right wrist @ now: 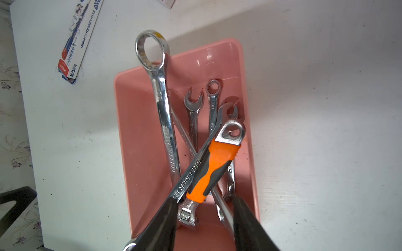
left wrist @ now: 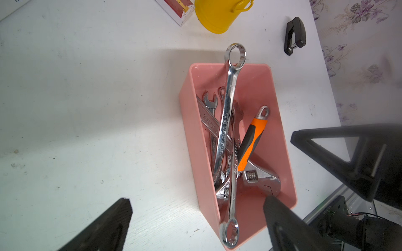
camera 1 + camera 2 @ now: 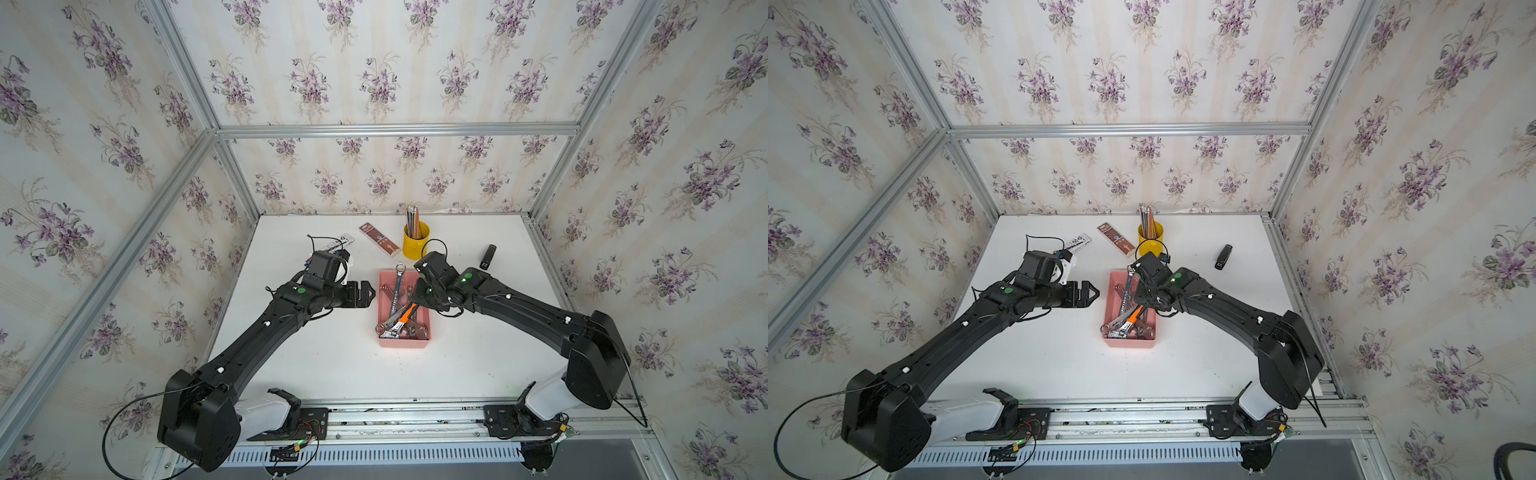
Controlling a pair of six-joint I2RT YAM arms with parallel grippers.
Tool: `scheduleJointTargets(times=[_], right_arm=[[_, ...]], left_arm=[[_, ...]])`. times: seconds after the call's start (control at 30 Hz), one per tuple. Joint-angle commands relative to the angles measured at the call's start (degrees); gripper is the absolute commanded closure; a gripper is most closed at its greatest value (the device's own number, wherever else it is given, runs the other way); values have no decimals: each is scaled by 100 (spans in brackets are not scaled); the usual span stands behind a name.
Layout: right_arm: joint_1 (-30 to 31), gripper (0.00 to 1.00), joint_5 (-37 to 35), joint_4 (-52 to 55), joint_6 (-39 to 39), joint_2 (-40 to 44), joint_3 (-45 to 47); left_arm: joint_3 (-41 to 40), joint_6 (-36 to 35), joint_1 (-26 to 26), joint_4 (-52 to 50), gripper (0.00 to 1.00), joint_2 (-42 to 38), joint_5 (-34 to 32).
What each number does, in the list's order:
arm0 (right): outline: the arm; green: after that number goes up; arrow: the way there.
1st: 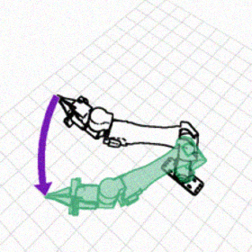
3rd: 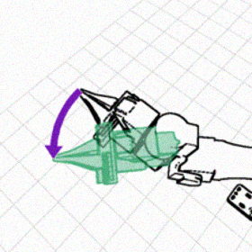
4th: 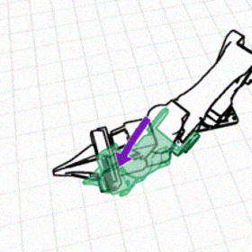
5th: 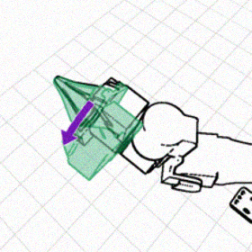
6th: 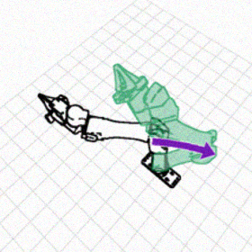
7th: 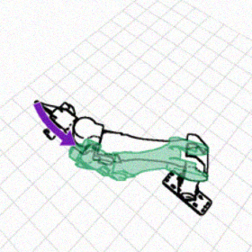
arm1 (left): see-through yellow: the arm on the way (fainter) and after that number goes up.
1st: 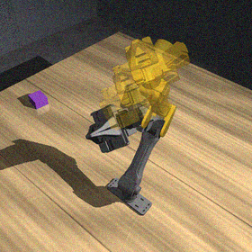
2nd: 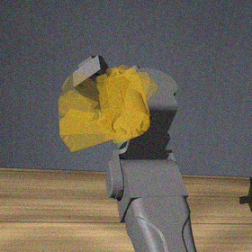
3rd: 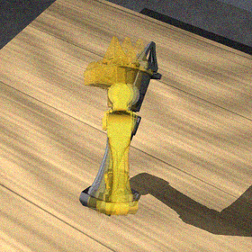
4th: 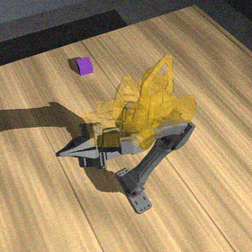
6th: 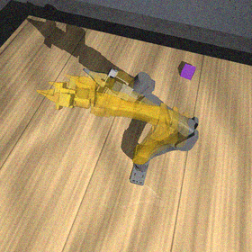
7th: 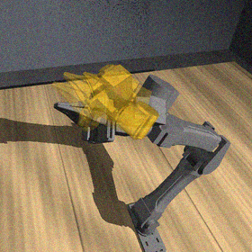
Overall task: Take out the wrench from the storage box
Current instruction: Pick up the wrench from the storage box.
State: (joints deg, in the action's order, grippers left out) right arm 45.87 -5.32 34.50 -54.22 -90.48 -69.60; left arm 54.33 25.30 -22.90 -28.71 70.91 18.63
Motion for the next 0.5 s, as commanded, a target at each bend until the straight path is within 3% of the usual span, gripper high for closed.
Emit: scheduleJointTargets(times=[0.0,0.23,0.47], right_arm=[[71,52,-72,-64,-362,-148,-127],[151,46,-66,-434,-252,-256,-80],[186,42,-288,390,-642,-597,-427]], left_arm=[[30,-122,0,-25,1,-8,-46],[-33,-51,2,91,1,-7,-13],[-61,-68,-4,111,1,32,-19]])
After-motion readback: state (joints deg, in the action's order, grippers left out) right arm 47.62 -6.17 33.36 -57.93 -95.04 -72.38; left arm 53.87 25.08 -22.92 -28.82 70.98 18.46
